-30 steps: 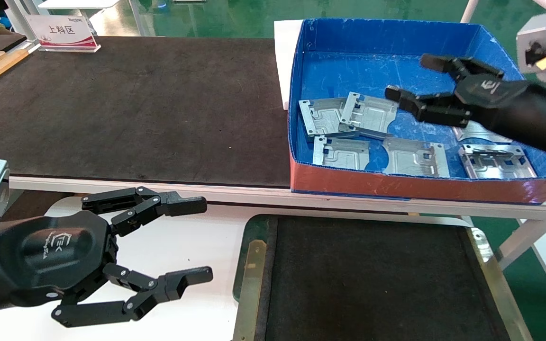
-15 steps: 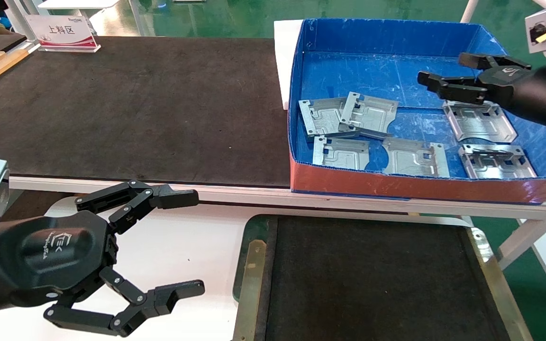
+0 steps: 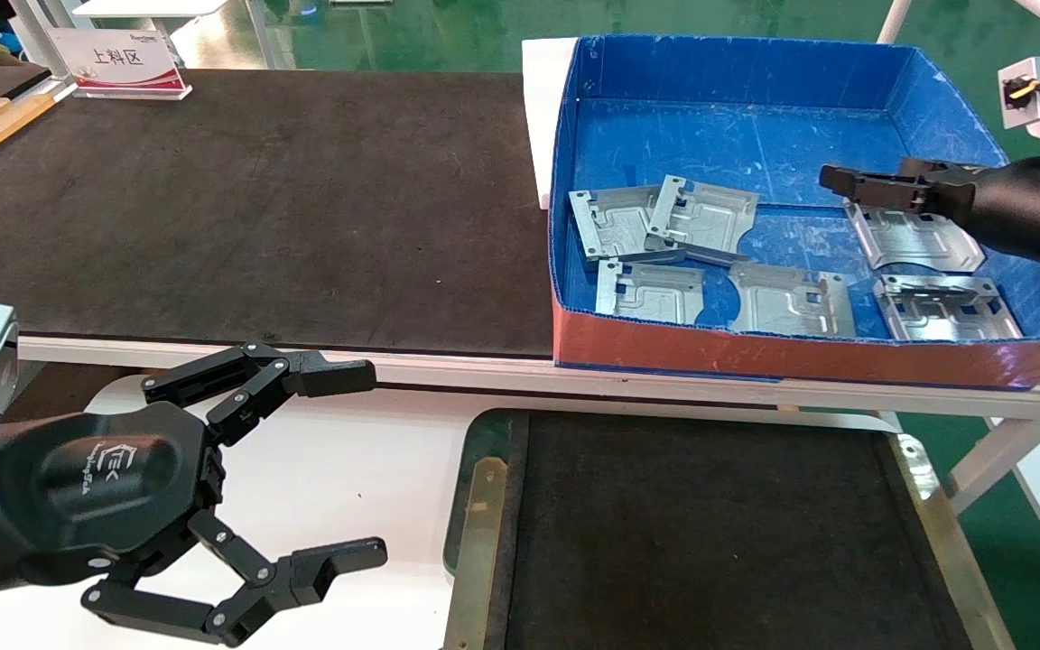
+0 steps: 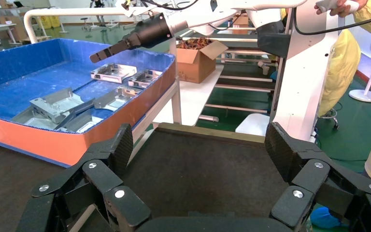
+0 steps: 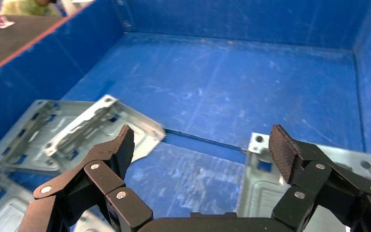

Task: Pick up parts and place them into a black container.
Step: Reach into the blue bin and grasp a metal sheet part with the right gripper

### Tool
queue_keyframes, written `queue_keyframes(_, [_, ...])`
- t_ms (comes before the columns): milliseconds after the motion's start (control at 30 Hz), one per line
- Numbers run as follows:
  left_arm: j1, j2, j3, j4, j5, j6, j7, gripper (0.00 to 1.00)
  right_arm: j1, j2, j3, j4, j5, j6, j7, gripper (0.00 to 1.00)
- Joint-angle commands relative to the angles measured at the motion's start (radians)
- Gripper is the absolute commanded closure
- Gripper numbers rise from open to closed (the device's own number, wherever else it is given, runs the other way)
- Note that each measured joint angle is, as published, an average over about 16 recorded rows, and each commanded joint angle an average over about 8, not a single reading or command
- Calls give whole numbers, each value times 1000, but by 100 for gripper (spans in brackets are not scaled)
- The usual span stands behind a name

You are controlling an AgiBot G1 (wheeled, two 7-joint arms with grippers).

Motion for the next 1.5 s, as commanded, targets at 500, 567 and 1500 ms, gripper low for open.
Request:
queue_keyframes(500, [0, 0, 0, 0, 0, 0, 0, 0, -3, -28, -42, -38, -60, 87, 125, 0])
queue_keyframes(567, [0, 0, 0, 0, 0, 0, 0, 0, -6, -29, -45, -38, -65, 93, 132, 11])
queue_keyframes(1500, [0, 0, 0, 0, 0, 0, 0, 0, -49, -24, -66, 21, -95, 120, 137, 100])
